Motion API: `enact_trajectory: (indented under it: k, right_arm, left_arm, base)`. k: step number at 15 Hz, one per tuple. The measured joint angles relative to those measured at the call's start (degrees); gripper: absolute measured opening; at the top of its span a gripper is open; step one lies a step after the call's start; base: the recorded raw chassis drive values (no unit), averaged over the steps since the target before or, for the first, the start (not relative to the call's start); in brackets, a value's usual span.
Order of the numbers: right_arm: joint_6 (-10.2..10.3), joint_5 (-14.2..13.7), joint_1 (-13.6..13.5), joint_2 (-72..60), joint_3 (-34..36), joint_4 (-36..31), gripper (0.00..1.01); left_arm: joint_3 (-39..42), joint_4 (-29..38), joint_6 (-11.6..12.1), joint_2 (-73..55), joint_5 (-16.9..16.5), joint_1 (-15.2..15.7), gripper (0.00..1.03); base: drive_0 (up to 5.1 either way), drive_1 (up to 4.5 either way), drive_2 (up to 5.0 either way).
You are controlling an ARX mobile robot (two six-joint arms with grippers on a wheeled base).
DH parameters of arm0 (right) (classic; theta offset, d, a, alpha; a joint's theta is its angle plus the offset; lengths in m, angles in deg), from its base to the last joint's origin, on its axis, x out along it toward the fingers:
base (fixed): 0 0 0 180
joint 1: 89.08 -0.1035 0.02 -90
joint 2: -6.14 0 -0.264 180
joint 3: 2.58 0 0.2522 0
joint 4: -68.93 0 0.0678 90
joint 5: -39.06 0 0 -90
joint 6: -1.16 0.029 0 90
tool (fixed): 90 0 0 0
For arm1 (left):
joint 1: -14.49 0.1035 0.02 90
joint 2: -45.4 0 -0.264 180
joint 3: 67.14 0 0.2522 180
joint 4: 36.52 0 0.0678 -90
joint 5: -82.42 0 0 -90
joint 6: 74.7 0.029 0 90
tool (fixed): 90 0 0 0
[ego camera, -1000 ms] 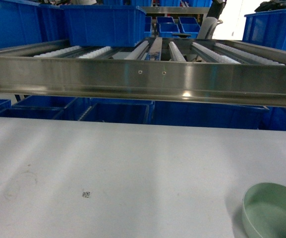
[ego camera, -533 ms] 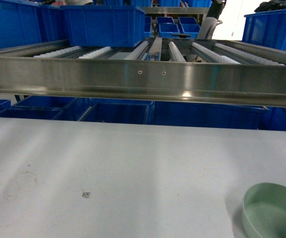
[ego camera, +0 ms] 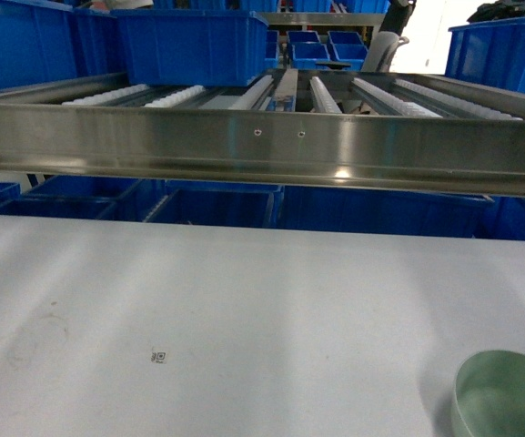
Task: Place green bowl on second shelf with right arm
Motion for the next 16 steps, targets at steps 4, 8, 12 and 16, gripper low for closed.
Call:
enact_trajectory:
  k: [4, 8, 12, 16]
  right_arm:
    - [0.94, -0.46, -0.13, 0.37, 1.49, -2.05, 0.02]
    - [2.80, 0.07, -0.13, 3.15, 3.85, -5.42, 0.02]
    - [5.95, 0.52, -2.27, 12.83, 5.60, -9.84, 0.02]
    - [11.98, 1.97, -4.20, 26.36, 7.06, -11.06, 0.02]
  left_arm:
    - [0.00, 0.00, 0.00, 0.00, 0.00, 0.00, 0.98]
    - [0.00, 0.00, -0.02, 0.00, 0.00, 0.00, 0.98]
    - [0.00, 0.00, -0.02, 0.00, 0.00, 0.00, 0.98]
    - [0.00, 0.02, -0.02, 0.00, 0.00, 0.00, 0.98]
  base:
    - [0.0, 0.00, 0.0]
    - [0.0, 0.00, 0.0]
    - [0.0, 0.00, 0.0]
    - [0.0, 0.00, 0.0]
